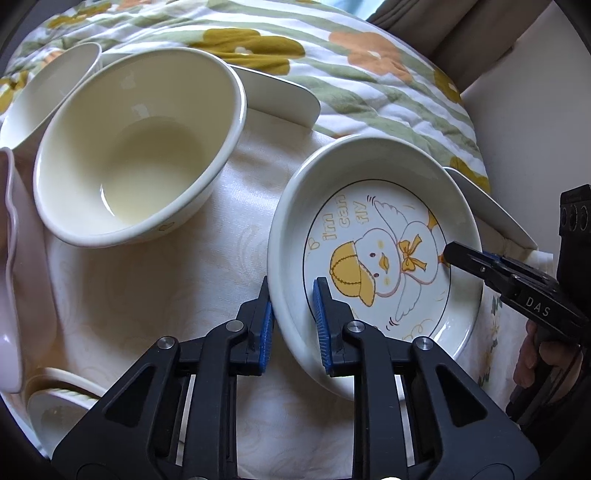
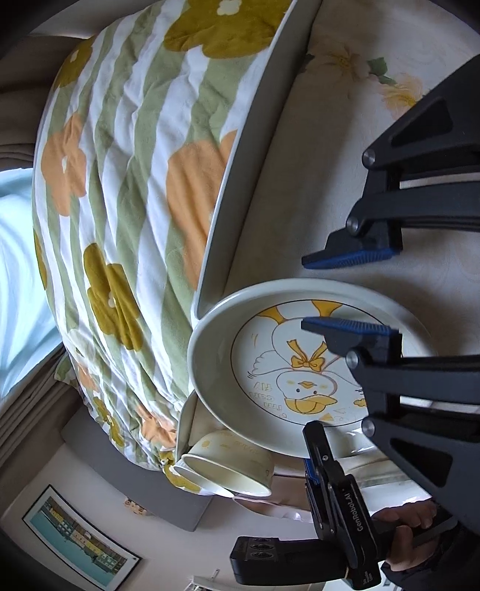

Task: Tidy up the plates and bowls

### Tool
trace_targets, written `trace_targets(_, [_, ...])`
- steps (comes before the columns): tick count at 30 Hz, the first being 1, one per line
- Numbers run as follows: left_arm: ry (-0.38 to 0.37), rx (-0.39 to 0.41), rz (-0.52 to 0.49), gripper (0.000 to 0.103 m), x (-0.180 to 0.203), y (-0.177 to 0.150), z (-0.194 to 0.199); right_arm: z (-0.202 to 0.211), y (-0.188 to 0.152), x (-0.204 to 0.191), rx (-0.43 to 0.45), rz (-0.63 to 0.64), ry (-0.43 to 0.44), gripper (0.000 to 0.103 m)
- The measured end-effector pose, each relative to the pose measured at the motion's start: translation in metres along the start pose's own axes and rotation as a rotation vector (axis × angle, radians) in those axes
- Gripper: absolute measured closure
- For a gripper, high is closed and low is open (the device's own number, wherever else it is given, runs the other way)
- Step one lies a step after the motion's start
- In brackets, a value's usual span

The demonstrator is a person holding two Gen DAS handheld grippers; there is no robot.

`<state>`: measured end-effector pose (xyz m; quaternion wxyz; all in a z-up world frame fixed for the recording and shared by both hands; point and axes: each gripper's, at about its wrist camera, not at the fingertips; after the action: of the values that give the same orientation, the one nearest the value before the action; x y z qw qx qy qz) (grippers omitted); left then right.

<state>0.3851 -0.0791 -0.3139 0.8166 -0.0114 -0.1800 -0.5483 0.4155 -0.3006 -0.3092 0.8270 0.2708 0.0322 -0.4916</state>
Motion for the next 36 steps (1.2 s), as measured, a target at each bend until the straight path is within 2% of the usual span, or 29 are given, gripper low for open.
trace_targets(8, [0.003, 0.024, -0.012, 0.085, 0.003, -0.001, 0.010, 0.006, 0.000, -0.003, 0.025, 0.013, 0.000, 0.091])
trace_targets(16, [-0.044, 0.081, -0.068, 0.085, 0.001, -0.008, 0.057, 0.040, 0.000, -0.027, 0.093, 0.015, -0.035, 0.091])
trace_targets(21, [-0.089, 0.116, -0.110, 0.085, -0.011, -0.013, 0.102, 0.071, -0.004, -0.065, 0.143, 0.012, -0.073, 0.091])
trace_targets(26, [-0.137, 0.143, -0.165, 0.085, -0.039, -0.022, 0.148, 0.092, -0.018, -0.118, 0.190, -0.012, -0.117, 0.091])
trace_targets(32, [-0.153, 0.132, -0.214, 0.085, -0.092, -0.039, 0.181, 0.092, -0.042, -0.183, 0.215, -0.058, -0.153, 0.091])
trace_targets(36, [-0.147, 0.107, -0.246, 0.085, -0.133, -0.055, 0.189, 0.078, -0.062, -0.222, 0.218, -0.096, -0.164, 0.091])
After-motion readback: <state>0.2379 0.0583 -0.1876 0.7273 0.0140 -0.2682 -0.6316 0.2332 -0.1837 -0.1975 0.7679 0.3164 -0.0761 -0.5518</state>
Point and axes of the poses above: each gripper's, at about its wrist camera, not at the fingertips, and z roughly against the way its jaws point, x to its right, y to its top, and after that the axes turned 14 degrees about z, right-handed
